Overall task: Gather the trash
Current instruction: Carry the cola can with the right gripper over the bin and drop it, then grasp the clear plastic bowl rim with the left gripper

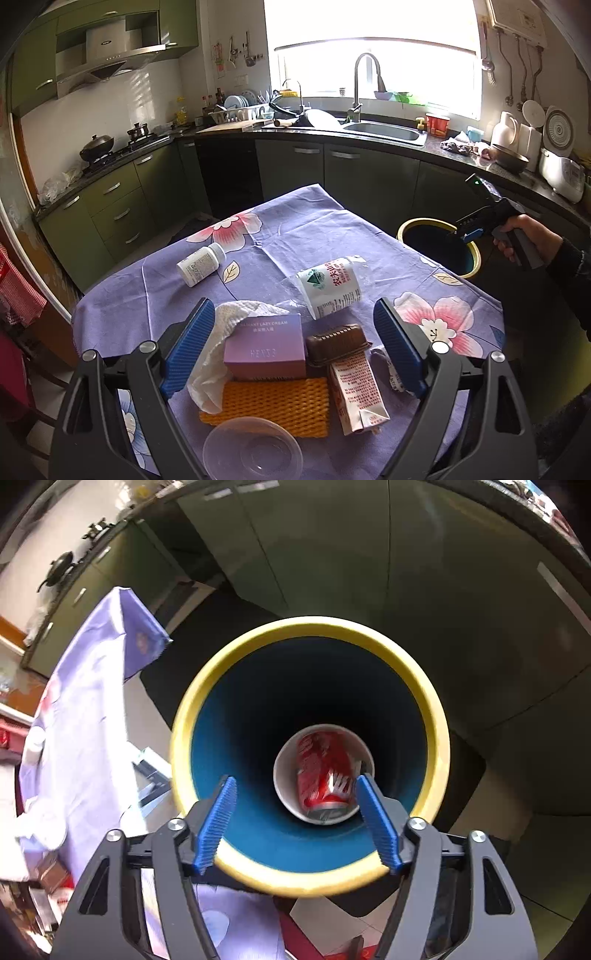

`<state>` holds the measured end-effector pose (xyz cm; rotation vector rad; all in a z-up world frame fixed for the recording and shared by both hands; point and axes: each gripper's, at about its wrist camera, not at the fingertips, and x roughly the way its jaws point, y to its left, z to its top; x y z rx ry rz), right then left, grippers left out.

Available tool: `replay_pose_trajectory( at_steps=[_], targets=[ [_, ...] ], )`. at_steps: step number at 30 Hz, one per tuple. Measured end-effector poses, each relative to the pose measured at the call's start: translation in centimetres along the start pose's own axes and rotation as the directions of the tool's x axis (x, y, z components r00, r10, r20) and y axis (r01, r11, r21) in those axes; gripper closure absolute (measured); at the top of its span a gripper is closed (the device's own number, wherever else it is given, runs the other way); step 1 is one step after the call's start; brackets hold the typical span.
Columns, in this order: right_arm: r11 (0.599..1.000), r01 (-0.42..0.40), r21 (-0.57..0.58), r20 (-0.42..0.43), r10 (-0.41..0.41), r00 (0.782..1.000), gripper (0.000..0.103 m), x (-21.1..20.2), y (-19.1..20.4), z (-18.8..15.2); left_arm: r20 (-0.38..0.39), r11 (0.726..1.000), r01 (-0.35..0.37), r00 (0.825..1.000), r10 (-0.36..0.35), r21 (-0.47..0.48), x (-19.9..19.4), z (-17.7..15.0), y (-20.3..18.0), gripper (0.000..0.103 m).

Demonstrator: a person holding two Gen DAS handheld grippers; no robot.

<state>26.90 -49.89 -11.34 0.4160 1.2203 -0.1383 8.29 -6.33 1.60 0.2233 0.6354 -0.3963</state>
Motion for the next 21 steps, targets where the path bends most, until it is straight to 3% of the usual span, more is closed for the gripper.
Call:
replay_pose_trajectory(
  at_steps=[11,16,21],
  targets=[
    [0.998,-0.068,-0.015,0.136,0.069,0.988,0.028,-4.8,1.3,-7.8,0.028,0.999,-0.034,0.999,0.035,-0.019,-2.8,-2.8,0.3,0.012],
    [0.989,-0.147,-0.028,0.138,0.149,0.979,0.028,-5.4,1.8,-10.7,0.040,0.996,-0.081,0.996,0.082,-0.022,-3.8,-5.0,0.4,0.009],
    [0.978,-0.201,-0.054,0.140,0.207,0.968,0.028,-6.2,3.0,-11.8,0.034,0.993,-0.090,0.995,0.094,-0.082,-3.7,-7.5,1.3,0.007]
  ],
)
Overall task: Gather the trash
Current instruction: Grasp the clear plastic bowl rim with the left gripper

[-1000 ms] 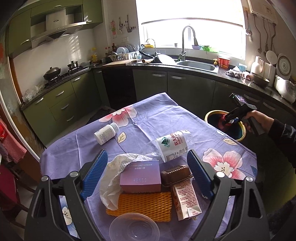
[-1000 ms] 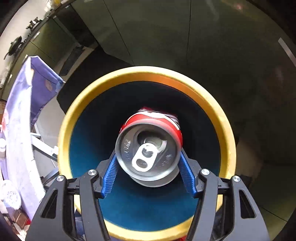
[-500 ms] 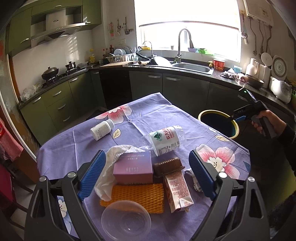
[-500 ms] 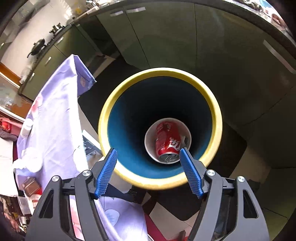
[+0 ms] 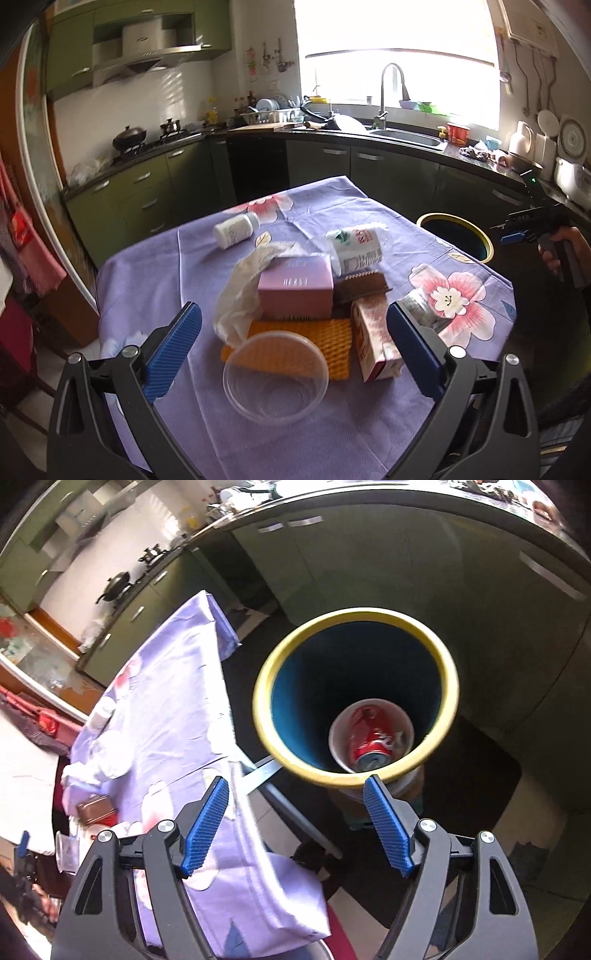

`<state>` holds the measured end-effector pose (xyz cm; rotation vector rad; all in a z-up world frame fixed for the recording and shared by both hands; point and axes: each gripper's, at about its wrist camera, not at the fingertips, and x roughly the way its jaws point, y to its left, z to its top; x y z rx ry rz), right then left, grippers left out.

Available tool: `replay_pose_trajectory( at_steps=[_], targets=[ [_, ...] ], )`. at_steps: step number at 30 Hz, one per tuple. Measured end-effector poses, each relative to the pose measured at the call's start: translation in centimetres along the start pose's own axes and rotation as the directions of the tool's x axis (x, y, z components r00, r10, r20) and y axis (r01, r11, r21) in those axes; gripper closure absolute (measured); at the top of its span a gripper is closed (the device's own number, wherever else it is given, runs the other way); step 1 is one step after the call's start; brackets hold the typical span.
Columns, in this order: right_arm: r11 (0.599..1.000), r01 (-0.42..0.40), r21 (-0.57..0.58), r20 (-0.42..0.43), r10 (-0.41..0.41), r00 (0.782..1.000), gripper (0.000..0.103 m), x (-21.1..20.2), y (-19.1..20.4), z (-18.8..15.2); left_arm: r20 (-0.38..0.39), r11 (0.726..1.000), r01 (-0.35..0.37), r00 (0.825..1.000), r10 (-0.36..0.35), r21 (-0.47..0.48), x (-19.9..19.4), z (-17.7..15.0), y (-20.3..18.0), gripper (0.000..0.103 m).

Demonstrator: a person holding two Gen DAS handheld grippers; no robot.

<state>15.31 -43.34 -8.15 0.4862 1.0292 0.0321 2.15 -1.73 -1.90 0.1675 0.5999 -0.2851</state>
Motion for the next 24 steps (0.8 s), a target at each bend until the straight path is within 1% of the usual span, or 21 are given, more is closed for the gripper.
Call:
replay_pose_trajectory(
  at_steps=[3,5,8,11,13,15,16,18,24],
  targets=[
    [0.999,-0.031,-0.018,-0.007,0.031,1.000,0.028,-0.1,0.9,-0.5,-0.017,1.000,-0.003,1.000,0.003,-0.003,0.4,-1.5,0.2,0.007],
    [0.999,-0.037,-0.028,-0.010,0.036,0.999,0.027,-0.1,1.4,-0.7,-0.044,1.000,0.002,0.999,-0.002,-0.008,0.9,-2.6,0.3,0.007],
    [0.997,-0.061,-0.039,-0.016,0.060,0.998,0.027,-0.2,2.1,-1.0,-0.101,0.999,0.003,0.995,-0.008,-0.052,2.4,-4.1,0.9,0.007],
    [0.995,-0.083,-0.046,-0.025,0.082,0.996,0.027,-0.1,2.9,-1.0,-0.135,0.993,0.004,0.991,-0.020,-0.115,3.7,-5.3,1.9,0.007],
    [0.994,-0.097,-0.053,-0.032,0.096,0.995,0.027,0.0,3.4,-1.0,-0.159,0.988,-0.012,0.987,-0.013,-0.154,4.5,-5.8,2.6,0.011],
    [0.993,-0.105,-0.059,-0.034,0.104,0.994,0.027,-0.1,3.5,-1.0,-0.180,0.983,-0.013,0.983,-0.021,-0.183,5.2,-6.2,3.0,0.020],
    [0.992,-0.108,-0.064,-0.037,0.106,0.994,0.027,0.1,3.6,-0.9,-0.183,0.982,-0.011,0.983,-0.024,-0.188,5.5,-6.4,3.0,0.021],
    [0.992,-0.111,-0.063,-0.042,0.109,0.993,0.027,0.3,3.7,-0.8,-0.181,0.982,-0.009,0.983,-0.026,-0.189,5.7,-6.6,2.9,0.029],
    [0.990,-0.122,-0.075,-0.060,0.118,0.991,0.027,1.0,4.0,-0.6,-0.154,0.984,-0.020,0.988,-0.008,-0.178,5.6,-6.2,2.3,0.030]
  ],
)
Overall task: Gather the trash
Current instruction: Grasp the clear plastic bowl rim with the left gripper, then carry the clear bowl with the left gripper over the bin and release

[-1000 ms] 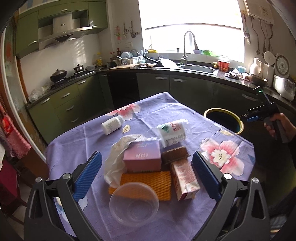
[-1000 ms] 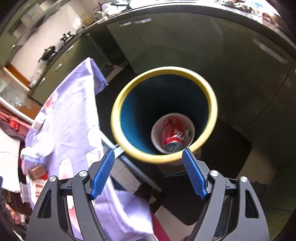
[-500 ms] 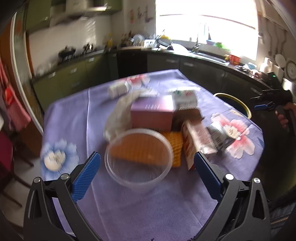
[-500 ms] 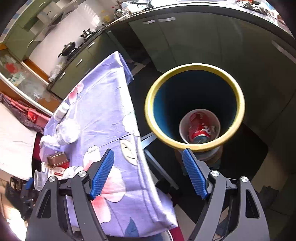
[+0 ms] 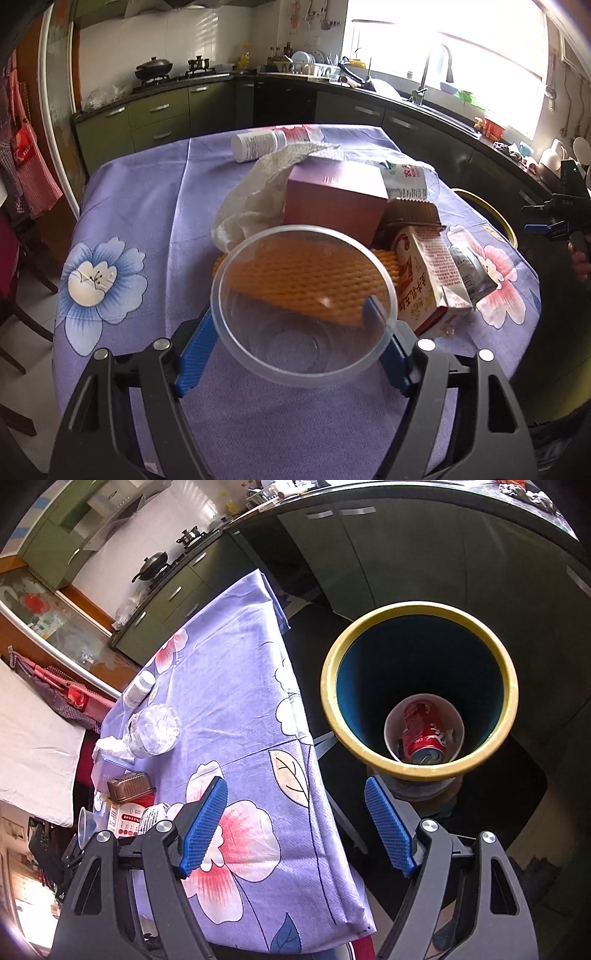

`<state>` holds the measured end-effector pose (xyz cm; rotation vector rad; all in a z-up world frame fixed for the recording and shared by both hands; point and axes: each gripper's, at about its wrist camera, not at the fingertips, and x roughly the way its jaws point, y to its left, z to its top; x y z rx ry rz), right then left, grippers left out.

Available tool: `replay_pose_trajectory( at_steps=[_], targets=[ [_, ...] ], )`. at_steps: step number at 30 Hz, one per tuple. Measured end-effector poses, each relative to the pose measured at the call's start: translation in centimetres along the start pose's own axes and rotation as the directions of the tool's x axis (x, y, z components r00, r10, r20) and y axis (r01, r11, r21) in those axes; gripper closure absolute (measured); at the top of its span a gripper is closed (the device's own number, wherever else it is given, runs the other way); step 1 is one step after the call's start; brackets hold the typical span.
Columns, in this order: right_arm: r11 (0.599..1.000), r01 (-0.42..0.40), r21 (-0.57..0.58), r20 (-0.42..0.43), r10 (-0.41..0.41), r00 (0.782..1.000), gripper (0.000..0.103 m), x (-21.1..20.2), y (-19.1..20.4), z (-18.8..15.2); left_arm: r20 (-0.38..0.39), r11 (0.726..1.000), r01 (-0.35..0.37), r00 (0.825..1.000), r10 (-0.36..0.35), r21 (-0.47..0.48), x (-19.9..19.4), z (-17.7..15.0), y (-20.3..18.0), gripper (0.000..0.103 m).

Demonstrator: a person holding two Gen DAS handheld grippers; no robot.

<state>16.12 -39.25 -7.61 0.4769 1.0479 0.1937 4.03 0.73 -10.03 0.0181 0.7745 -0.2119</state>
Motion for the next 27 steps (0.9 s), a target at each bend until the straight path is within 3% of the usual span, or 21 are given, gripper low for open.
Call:
replay_pose_trajectory(
  at_steps=[8,20,27],
  targets=[
    [1.000,-0.008,-0.009,-0.014,0.007,1.000,0.027,1.0,0.7,0.1,-0.003,1.000,0.011,1.000,-0.011,0.010,0.3,0.5,-0.2,0.042],
    [1.000,-0.005,-0.014,-0.003,0.005,1.000,0.027,0.7,0.7,-0.3,0.037,0.999,0.004,0.999,-0.006,0.039,-2.8,1.6,-0.6,0.044],
    [1.000,0.013,-0.015,0.040,-0.012,0.999,0.027,-0.5,0.0,-0.6,0.056,0.989,0.088,0.994,-0.095,0.120,-4.9,4.5,-3.5,0.044]
  ],
)
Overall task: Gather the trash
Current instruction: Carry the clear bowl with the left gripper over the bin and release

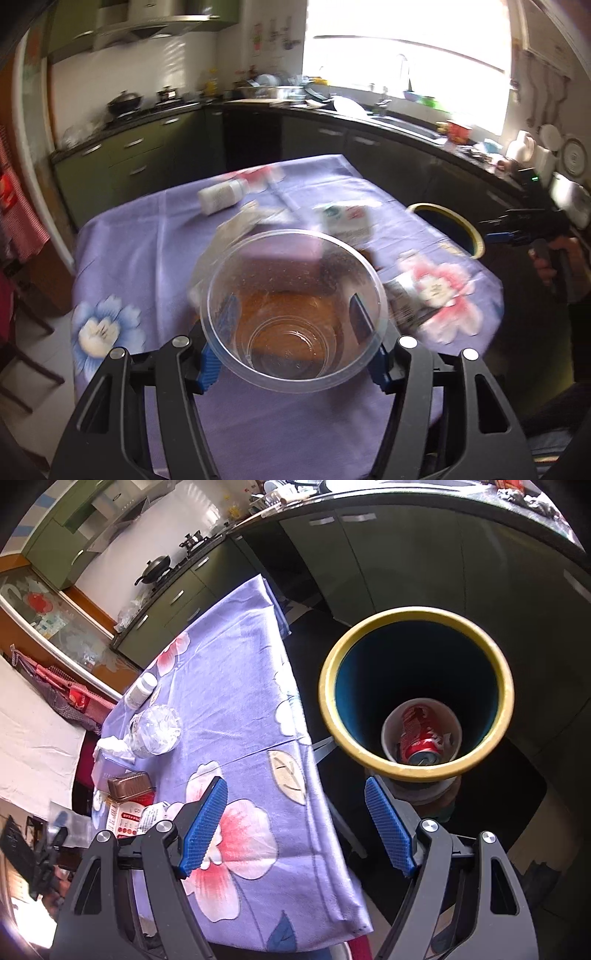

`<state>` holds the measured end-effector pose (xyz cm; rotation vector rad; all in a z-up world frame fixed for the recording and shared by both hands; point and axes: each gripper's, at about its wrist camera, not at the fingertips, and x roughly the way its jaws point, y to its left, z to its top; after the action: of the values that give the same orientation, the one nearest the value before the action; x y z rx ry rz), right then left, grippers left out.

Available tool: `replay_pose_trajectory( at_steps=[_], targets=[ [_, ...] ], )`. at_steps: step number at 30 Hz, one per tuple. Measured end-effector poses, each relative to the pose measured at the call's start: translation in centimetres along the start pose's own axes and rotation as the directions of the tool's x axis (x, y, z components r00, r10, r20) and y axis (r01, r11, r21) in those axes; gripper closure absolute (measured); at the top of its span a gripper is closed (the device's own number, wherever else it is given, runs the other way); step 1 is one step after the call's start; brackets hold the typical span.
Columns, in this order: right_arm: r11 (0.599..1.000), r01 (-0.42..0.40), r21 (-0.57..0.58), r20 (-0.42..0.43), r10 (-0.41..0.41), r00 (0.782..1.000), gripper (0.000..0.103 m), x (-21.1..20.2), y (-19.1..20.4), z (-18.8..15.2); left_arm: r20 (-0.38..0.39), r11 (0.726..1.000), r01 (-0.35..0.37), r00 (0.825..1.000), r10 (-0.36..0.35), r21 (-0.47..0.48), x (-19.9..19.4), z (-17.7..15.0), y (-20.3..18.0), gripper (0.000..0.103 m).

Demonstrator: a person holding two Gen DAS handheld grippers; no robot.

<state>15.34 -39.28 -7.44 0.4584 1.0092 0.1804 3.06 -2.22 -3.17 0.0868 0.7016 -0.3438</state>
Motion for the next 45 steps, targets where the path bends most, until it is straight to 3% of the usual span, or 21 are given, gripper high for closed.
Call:
replay_pose_trajectory(
  at_steps=[6,10,15,18,22,26,32,37,38,41,43,45],
  targets=[
    [0.998,0.059,-0.002,0.075,-0.059,0.995,0.027,-1.9,-1.9,-0.5,-0.009,0.982,0.152,0.988,-0.152,0.108,1.1,4.7,-5.4,0.044],
    [0.995,0.095,0.009,0.115,-0.096,0.989,0.027,-3.5,-4.0,-1.2,-0.057,0.939,0.297,0.955,-0.291,0.171,3.7,8.4,-10.6,0.043],
    [0.992,0.122,0.041,0.160,-0.127,0.979,0.027,-5.7,-6.6,-2.0,-0.116,0.877,0.410,0.912,-0.394,0.249,7.5,12.1,-17.3,0.043],
    [0.989,0.135,0.058,0.181,-0.144,0.973,0.027,-6.9,-8.1,-2.5,-0.163,0.832,0.461,0.887,-0.431,0.308,10.6,14.2,-22.1,0.043],
    [0.987,0.138,0.087,0.199,-0.153,0.968,0.027,-8.1,-9.9,-2.9,-0.235,0.806,0.499,0.865,-0.442,0.319,15.2,16.0,-26.8,0.043],
    [0.984,0.148,0.099,0.208,-0.166,0.964,0.026,-8.6,-11.2,-3.0,-0.290,0.807,0.495,0.863,-0.414,0.321,20.2,16.7,-30.6,0.043],
    [0.985,0.132,0.111,0.194,-0.152,0.969,0.026,-8.3,-12.6,-2.9,-0.345,0.840,0.446,0.876,-0.338,0.308,27.6,16.8,-33.8,0.043],
    [0.986,0.114,0.121,0.191,-0.136,0.972,0.026,-8.3,-13.0,-2.9,-0.428,0.863,0.436,0.851,-0.304,0.254,33.3,16.2,-35.0,0.035],
    [0.986,0.113,0.122,0.195,-0.136,0.971,0.026,-8.4,-13.0,-2.8,-0.437,0.863,0.441,0.845,-0.307,0.246,33.8,16.1,-35.2,0.032],
    [0.987,0.116,0.115,0.207,-0.138,0.969,0.026,-9.1,-12.5,-2.9,-0.417,0.866,0.435,0.854,-0.311,0.245,33.3,16.5,-34.8,0.032],
    [0.987,0.119,0.108,0.213,-0.140,0.967,0.025,-9.5,-12.2,-3.1,-0.388,0.854,0.463,0.851,-0.354,0.236,31.0,17.1,-34.1,0.032],
    [0.986,0.125,0.106,0.213,-0.145,0.966,0.025,-9.6,-11.9,-3.1,-0.355,0.843,0.479,0.853,-0.382,0.246,28.5,17.4,-33.3,0.024]
  ],
)
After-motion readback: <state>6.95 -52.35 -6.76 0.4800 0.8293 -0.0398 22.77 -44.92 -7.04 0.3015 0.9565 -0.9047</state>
